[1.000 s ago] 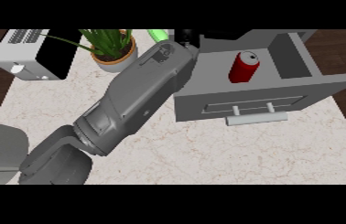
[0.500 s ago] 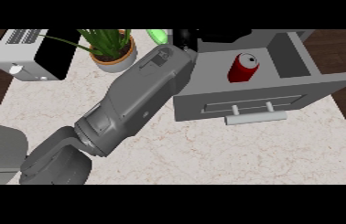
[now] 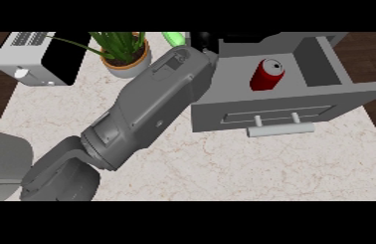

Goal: Pick up the can, place it into the drawer and close the drawer

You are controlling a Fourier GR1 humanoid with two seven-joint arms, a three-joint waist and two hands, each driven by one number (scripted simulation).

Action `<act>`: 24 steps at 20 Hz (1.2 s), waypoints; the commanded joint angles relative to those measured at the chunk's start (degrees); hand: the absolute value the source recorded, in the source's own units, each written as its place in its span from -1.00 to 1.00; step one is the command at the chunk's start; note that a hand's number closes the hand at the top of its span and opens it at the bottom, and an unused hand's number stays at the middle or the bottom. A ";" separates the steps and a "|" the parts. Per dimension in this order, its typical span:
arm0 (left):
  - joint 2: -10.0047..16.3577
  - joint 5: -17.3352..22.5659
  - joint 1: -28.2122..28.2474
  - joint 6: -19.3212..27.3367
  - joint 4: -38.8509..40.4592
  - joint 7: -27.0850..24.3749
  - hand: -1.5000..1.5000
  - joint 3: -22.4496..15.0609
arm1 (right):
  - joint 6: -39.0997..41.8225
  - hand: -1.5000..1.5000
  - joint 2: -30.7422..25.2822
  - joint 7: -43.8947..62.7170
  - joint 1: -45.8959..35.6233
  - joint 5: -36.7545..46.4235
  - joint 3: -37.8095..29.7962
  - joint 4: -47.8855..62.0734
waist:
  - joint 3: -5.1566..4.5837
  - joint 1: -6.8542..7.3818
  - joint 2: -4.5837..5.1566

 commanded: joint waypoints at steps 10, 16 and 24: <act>-0.01 2.41 -2.28 1.93 -2.45 -1.33 -1.00 -0.56 | -3.24 -1.00 0.72 -4.11 -12.54 35.70 18.25 0.37 | -0.07 3.57 -0.35; -0.01 1.80 -2.01 1.01 -1.80 0.80 -1.00 0.60 | -9.10 -1.00 0.03 -9.19 -18.56 52.40 27.24 10.04 | -0.08 5.06 -0.65; 2.44 -1.73 2.47 2.45 -6.35 3.40 -1.00 -0.13 | -17.14 -1.00 -0.30 -10.93 -27.92 66.53 35.47 26.34 | -0.11 6.09 -1.22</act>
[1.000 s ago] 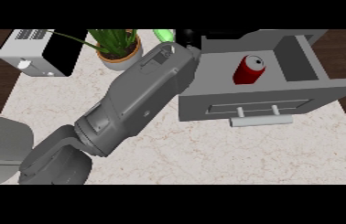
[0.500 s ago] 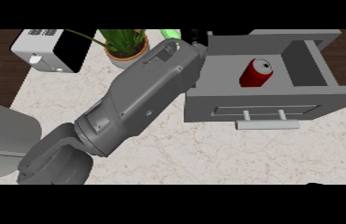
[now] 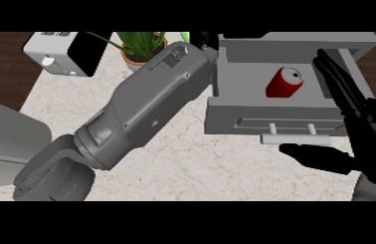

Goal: Pick up the can, place it into the drawer and close the drawer

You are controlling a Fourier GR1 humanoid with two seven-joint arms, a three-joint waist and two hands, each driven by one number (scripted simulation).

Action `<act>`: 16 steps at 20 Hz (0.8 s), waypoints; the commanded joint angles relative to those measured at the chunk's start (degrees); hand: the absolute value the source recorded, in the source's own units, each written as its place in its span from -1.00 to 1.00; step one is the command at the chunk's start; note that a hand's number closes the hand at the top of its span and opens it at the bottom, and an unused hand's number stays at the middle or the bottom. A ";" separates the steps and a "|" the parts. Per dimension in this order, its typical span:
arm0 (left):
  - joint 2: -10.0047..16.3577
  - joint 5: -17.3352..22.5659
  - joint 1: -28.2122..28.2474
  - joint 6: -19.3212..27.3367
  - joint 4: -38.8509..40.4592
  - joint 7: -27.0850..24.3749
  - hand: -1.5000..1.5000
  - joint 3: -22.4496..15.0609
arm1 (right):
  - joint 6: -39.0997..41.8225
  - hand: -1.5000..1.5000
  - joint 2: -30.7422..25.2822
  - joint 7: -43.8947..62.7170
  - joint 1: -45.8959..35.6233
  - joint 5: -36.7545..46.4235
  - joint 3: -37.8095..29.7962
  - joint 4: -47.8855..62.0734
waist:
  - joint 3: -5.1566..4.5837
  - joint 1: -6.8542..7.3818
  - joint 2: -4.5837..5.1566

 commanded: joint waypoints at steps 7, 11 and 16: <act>4.90 -2.63 1.91 0.15 -3.95 3.87 -1.00 0.88 | -9.46 -1.00 -2.90 -5.33 -13.67 15.82 7.15 25.78 | 0.02 0.66 0.10; 6.55 -4.86 5.61 1.33 -7.75 3.82 -1.00 -0.21 | -12.19 -1.00 -1.86 -1.64 -17.39 23.10 10.39 32.07 | -0.01 0.59 -0.14; 11.12 -5.36 5.81 2.59 -13.93 9.28 -1.00 -0.29 | -20.35 -1.00 -2.83 -4.64 -25.18 23.87 4.65 51.27 | 0.04 2.01 -0.13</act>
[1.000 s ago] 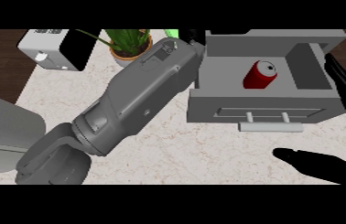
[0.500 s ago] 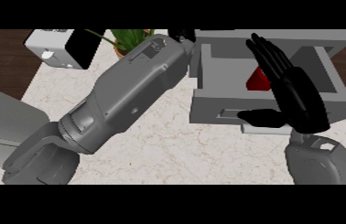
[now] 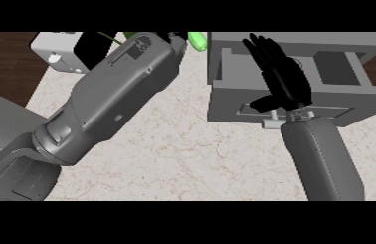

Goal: Pick up the can, place it into the drawer and close the drawer

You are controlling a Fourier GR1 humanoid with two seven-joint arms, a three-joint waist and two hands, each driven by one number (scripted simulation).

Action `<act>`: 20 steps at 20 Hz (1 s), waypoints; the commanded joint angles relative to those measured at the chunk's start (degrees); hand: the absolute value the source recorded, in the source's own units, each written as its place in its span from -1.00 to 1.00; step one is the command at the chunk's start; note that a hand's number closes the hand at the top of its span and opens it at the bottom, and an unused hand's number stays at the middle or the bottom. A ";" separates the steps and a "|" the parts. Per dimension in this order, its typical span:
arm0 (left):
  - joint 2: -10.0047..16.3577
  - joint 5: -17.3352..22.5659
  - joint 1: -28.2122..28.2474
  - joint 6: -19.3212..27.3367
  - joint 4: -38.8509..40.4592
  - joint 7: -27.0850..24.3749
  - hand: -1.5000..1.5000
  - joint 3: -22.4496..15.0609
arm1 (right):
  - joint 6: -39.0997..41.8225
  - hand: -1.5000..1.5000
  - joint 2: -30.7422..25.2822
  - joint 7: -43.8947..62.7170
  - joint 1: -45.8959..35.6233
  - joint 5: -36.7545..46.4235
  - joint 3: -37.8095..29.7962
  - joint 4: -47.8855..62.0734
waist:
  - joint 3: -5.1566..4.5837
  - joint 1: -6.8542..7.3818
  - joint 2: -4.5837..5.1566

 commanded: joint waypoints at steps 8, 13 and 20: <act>7.47 -3.06 4.76 0.95 -11.06 7.55 -1.00 -0.14 | -18.81 -1.00 0.34 -1.97 -10.55 6.96 -3.95 29.48 | 0.05 0.08 0.12; 9.15 -3.83 4.69 -0.59 -11.52 7.02 -1.00 1.57 | -27.70 -1.00 0.90 -2.36 -14.11 8.88 -5.76 39.36 | 0.12 0.73 0.95; 12.30 -5.25 8.82 0.27 -16.86 9.07 -1.00 1.91 | -32.14 -1.00 -0.97 -3.62 -21.92 7.64 -9.94 48.40 | 0.10 1.38 0.79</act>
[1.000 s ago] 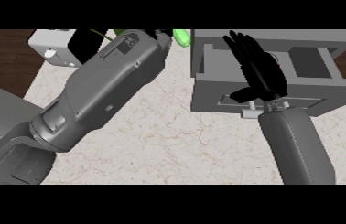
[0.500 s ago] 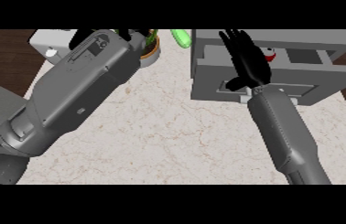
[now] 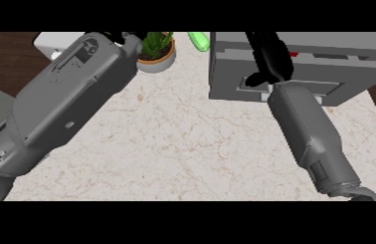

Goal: Pick up the can, place it into the drawer and close the drawer

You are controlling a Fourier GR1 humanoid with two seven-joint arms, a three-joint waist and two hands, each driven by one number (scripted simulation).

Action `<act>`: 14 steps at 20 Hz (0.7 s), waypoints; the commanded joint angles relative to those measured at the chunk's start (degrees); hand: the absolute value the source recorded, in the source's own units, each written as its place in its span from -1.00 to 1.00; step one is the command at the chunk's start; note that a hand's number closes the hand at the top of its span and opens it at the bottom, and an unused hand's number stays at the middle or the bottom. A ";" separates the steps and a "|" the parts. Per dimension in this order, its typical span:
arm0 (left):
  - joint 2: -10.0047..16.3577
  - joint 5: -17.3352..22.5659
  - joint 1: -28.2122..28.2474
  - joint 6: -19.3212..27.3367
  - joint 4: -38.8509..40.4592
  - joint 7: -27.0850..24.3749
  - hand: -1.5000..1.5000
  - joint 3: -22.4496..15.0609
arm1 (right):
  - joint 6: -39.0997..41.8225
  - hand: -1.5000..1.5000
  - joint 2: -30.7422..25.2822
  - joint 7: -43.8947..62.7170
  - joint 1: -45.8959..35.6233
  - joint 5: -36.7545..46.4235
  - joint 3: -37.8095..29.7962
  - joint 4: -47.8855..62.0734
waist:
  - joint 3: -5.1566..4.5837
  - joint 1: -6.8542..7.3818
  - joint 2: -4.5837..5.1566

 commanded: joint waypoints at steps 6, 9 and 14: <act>2.72 -1.65 0.72 -0.03 -4.72 3.77 -1.00 -0.13 | -9.43 -1.00 -2.57 -0.36 -6.93 -0.30 -4.84 13.39 | 0.90 1.44 1.54; 3.73 -1.96 3.99 -1.25 -6.27 2.05 -1.00 0.81 | -10.64 -1.00 -3.74 -0.65 -9.87 -0.29 -5.60 15.50 | 0.86 1.74 1.86; 4.78 -2.61 4.24 -0.38 -9.51 3.77 -1.00 0.66 | -9.54 -1.00 -5.71 0.80 -14.49 0.85 -5.78 19.07 | 0.84 2.78 1.96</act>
